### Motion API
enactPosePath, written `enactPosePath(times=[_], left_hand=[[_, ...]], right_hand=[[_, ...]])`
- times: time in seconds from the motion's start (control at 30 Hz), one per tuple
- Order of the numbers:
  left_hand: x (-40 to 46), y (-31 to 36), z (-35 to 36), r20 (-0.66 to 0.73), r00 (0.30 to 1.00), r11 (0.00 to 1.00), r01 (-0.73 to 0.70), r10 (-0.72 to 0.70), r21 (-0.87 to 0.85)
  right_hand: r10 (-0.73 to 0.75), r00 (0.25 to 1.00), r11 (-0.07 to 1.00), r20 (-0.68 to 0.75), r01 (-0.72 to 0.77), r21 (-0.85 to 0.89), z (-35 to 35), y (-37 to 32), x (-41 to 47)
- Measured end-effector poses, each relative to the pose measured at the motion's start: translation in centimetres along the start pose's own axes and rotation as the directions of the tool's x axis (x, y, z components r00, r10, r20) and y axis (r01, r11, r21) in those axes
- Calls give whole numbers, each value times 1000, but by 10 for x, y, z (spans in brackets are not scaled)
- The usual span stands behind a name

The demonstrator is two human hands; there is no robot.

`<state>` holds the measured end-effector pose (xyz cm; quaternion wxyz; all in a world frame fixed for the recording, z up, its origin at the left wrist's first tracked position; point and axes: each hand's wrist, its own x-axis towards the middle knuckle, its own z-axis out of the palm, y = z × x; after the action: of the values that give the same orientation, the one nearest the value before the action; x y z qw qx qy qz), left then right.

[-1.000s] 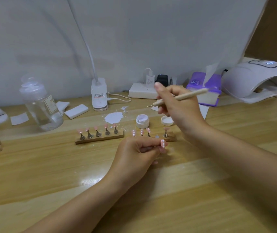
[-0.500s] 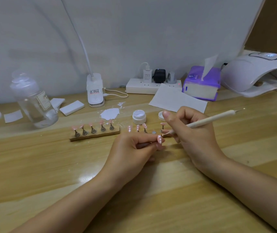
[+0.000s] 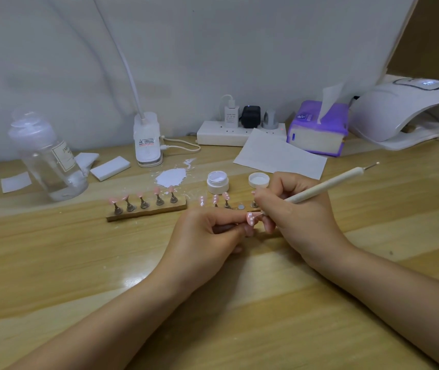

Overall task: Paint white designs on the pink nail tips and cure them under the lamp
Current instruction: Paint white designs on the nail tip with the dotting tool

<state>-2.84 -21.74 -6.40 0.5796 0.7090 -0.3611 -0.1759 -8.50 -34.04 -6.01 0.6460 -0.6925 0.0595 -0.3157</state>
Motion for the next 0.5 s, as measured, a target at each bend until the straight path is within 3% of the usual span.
enactPosePath(times=[0.5], left_hand=[[-1,1,0,19,1000,1000,-12,12,-4]], right_hand=[[12,1000,1000,11,-12,-5,1,1,2]])
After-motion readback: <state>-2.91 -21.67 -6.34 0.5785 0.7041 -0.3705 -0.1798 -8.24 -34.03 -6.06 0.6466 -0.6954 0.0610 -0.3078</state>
